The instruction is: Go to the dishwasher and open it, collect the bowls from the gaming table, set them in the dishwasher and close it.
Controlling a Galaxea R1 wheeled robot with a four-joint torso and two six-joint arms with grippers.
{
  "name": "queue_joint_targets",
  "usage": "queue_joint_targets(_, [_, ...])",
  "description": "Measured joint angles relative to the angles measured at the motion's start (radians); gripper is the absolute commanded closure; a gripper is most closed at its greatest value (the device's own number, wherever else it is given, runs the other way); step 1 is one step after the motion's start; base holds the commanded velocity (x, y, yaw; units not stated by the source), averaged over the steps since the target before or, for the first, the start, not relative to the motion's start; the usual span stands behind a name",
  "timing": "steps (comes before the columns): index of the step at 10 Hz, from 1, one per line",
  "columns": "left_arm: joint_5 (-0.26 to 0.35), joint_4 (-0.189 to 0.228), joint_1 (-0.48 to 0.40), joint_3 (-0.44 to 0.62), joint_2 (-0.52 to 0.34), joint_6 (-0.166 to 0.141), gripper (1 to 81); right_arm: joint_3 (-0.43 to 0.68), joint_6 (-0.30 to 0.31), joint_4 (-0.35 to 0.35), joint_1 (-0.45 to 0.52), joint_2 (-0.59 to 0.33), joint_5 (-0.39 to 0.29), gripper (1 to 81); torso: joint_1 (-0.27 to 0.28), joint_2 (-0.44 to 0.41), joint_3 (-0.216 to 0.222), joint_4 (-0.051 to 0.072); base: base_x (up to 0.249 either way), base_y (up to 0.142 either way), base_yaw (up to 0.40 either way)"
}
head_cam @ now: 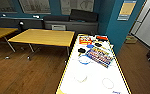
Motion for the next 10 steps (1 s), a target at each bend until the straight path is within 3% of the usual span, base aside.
queue_joint_targets(2, [-0.016, -0.004, -0.065, 0.172, -0.136, -0.009, 1.0, -0.022, -0.007, -0.014, -0.035, 0.062, 0.074, 81.1, 0.000, 0.000, 0.000, 0.000, 0.000, 0.000, 0.000])
queue_joint_targets(4, [-0.010, -0.008, -0.163, 0.323, -0.250, -0.042, 1.0, -0.037, -0.007, -0.047, -0.036, 0.119, 0.099, 81.1, 0.000, 0.000, 0.000, 0.000, 0.000, 0.000, 0.000])
queue_joint_targets(7, [0.020, -0.014, -0.398, 0.412, -0.276, -0.088, 1.0, -0.045, -0.008, -0.095, -0.039, 0.161, 0.126, 81.1, 0.000, 0.000, 0.000, 0.000, 0.000, 0.000, 0.000])
queue_joint_targets(10, [0.118, -0.047, -0.613, 0.414, -0.285, -0.169, 1.0, -0.066, -0.008, -0.096, -0.039, 0.181, 0.128, 81.1, 0.000, 0.000, 0.000, 0.000, 0.000, 0.000, 0.000])
